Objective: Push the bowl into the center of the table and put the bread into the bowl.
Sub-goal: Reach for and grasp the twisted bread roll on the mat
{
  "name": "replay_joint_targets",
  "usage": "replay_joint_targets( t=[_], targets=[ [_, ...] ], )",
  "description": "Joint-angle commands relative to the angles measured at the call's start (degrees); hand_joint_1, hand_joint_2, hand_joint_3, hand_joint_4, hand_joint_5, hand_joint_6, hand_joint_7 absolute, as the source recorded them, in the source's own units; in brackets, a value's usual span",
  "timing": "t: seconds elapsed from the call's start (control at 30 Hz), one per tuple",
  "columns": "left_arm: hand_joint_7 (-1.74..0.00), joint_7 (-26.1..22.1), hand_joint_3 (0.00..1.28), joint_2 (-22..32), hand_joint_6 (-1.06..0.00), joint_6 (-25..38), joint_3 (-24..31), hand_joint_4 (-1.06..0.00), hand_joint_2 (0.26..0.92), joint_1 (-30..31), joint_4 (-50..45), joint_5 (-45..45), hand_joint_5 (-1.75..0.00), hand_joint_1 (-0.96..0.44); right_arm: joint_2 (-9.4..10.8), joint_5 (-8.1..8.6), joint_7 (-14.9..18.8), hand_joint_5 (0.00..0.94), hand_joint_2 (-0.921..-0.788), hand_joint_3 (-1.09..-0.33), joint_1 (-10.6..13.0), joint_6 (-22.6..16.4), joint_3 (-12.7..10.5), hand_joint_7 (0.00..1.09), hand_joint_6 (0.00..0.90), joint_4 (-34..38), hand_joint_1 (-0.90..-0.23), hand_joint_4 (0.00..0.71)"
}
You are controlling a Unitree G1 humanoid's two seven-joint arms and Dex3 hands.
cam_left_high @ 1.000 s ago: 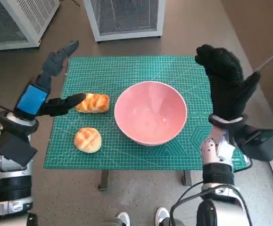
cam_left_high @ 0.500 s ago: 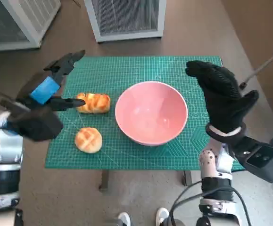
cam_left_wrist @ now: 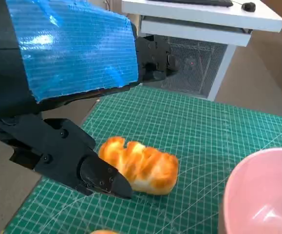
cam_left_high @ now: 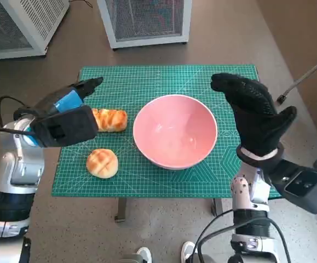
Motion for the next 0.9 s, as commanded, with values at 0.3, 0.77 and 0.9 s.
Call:
replay_joint_targets(
  t=[0.3, 0.77, 0.9],
  targets=[
    [-0.03, 0.96, 0.01, -2.14, -0.20, 0.60, -6.43, -0.07, 0.719, -5.63, 8.51, 3.72, 0.00, -0.01, -0.07, -0.49, -0.87, 0.008, -0.921, -0.383, 0.81, -0.06, 0.34, 0.46, 0.159, 0.96, -0.428, 0.273],
    [-0.02, 8.55, 0.01, -6.19, -0.22, -3.86, -12.54, -0.08, 0.720, -11.08, 23.76, 7.52, 0.00, -0.09, 0.30, -0.58, -1.29, 0.005, -0.921, -0.391, 1.09, 0.44, 1.23, 0.48, 0.164, 0.90, -0.427, 0.271],
    [-0.02, 9.88, 0.01, -7.75, -0.22, -4.64, -13.96, -0.08, 0.720, -12.76, 28.92, 7.97, 0.00, -0.10, 0.40, -0.93, -1.40, 0.004, -0.921, -0.395, 1.24, -0.05, 1.37, 0.48, 0.156, 1.14, -0.428, 0.269]
  ],
)
